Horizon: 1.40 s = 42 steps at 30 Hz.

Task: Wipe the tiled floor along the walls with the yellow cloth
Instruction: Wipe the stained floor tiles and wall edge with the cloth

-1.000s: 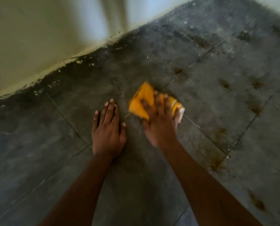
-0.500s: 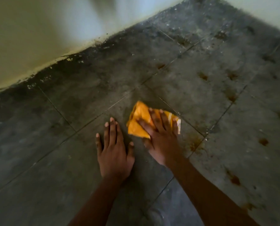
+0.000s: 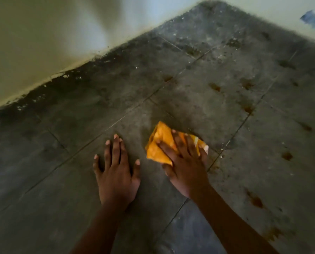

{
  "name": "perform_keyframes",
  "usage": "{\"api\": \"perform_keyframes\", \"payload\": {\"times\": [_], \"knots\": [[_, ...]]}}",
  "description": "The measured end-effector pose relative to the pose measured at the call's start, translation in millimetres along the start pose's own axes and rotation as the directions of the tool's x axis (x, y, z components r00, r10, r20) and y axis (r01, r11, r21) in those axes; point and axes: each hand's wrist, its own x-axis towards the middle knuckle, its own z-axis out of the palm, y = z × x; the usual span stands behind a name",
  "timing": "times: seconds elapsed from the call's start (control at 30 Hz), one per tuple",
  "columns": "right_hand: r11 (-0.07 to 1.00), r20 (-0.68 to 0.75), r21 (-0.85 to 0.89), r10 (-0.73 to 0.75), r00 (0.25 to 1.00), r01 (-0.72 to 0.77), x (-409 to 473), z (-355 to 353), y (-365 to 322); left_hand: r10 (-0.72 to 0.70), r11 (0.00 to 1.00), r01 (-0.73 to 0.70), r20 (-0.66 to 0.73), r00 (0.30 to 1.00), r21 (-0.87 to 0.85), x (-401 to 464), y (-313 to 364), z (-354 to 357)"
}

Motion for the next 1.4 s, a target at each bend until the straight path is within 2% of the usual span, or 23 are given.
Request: {"api": "perform_keyframes", "payload": {"times": [0.03, 0.1, 0.2, 0.33, 0.4, 0.47, 0.5, 0.53, 0.57, 0.63, 0.73, 0.8, 0.83, 0.9, 0.97, 1.03, 1.07, 1.1, 1.17, 1.23, 1.3, 1.4], "knots": [[1.0, -0.013, -0.03, -0.001, 1.0, 0.001, -17, 1, 10, 0.007, 1.0, -0.007, -0.003, 1.0, 0.003, 1, -2, -1], [0.99, -0.051, -0.072, 0.118, 0.992, -0.121, -24, -2, 39, 0.0, 1.0, 0.0, 0.002, 1.0, 0.006, 2, 1, -1], [0.924, -0.099, 0.021, 0.382, 0.919, -0.382, 7, -1, 50, 0.001, 1.0, -0.001, 0.008, 1.0, 0.015, 0, 3, -3], [0.853, -0.113, 0.107, 0.521, 0.846, -0.511, 38, 6, 23, -0.002, 1.0, 0.002, 0.013, 1.0, 0.012, 2, 1, -3], [0.898, -0.077, 0.075, 0.439, 0.895, -0.434, 29, 6, 17, -0.003, 1.0, 0.003, 0.01, 1.0, 0.004, 2, 1, -3], [0.985, -0.044, -0.011, 0.173, 0.984, -0.173, 1, 0, 19, 0.004, 1.0, -0.004, 0.004, 1.0, -0.006, 1, 2, -3], [0.997, -0.017, -0.05, 0.051, 0.999, -0.052, -18, -1, 24, 0.002, 1.0, -0.002, 0.005, 1.0, -0.009, 2, 1, -3], [0.996, 0.003, -0.087, -0.001, 1.0, 0.002, -38, -2, 32, 0.001, 1.0, 0.0, 0.013, 1.0, -0.016, 1, 0, -4], [0.992, 0.011, -0.123, 0.022, 1.0, -0.02, -53, -7, 44, 0.003, 1.0, -0.003, 0.019, 1.0, -0.026, 0, 1, -6], [0.976, 0.009, -0.119, 0.186, 0.982, -0.184, -54, -15, 65, 0.009, 1.0, -0.008, 0.038, 0.999, -0.03, 0, 2, -7], [0.901, 0.064, -0.004, 0.433, 0.899, -0.433, -8, -20, 57, -0.002, 0.999, 0.004, 0.05, 0.999, -0.05, 1, 3, -8], [0.833, 0.106, 0.104, 0.534, 0.839, -0.543, 20, -16, 35, 0.005, 0.999, -0.003, 0.047, 0.999, -0.037, 0, 4, -7], [0.823, 0.089, 0.129, 0.546, 0.833, -0.553, 24, -13, 23, 0.002, 0.999, -0.001, 0.043, 0.999, -0.033, 1, 3, -6], [0.866, -0.002, 0.12, 0.49, 0.872, -0.486, 9, -5, 6, -0.011, 0.999, 0.012, 0.037, 0.999, -0.042, 2, 1, -6], [0.947, -0.074, 0.091, 0.316, 0.946, -0.309, -24, 0, 2, -0.015, 0.999, 0.016, 0.009, 1.0, -0.042, 2, 1, -7], [0.987, -0.062, 0.033, 0.157, 0.986, -0.156, -65, 3, 22, -0.011, 0.999, 0.012, 0.031, 0.999, -0.035, 3, 3, -7], [0.987, -0.064, 0.006, 0.158, 0.985, -0.158, -82, 2, 38, -0.007, 1.0, 0.008, 0.034, 0.999, -0.023, 2, 4, -7], [0.973, -0.073, -0.014, 0.229, 0.971, -0.23, -92, 0, 58, -0.005, 1.0, 0.005, 0.036, 0.999, -0.014, 2, 4, -6], [0.89, -0.078, 0.038, 0.456, 0.887, -0.454, -91, -7, 91, 0.008, 1.0, -0.007, 0.04, 0.999, -0.014, -2, 8, -8], [0.8, -0.053, 0.159, 0.593, 0.804, -0.579, -65, -14, 98, 0.03, 0.999, -0.029, 0.037, 0.999, -0.037, -5, 6, -6], [0.767, -0.019, 0.24, 0.616, 0.787, -0.595, -47, -20, 89, 0.072, 0.995, -0.07, 0.035, 0.997, -0.068, -10, 9, -3], [0.87, -0.081, 0.25, 0.455, 0.887, -0.424, -74, -15, 64, 0.134, 0.987, -0.129, 0.043, 0.99, -0.097, -20, 19, 0]]}}
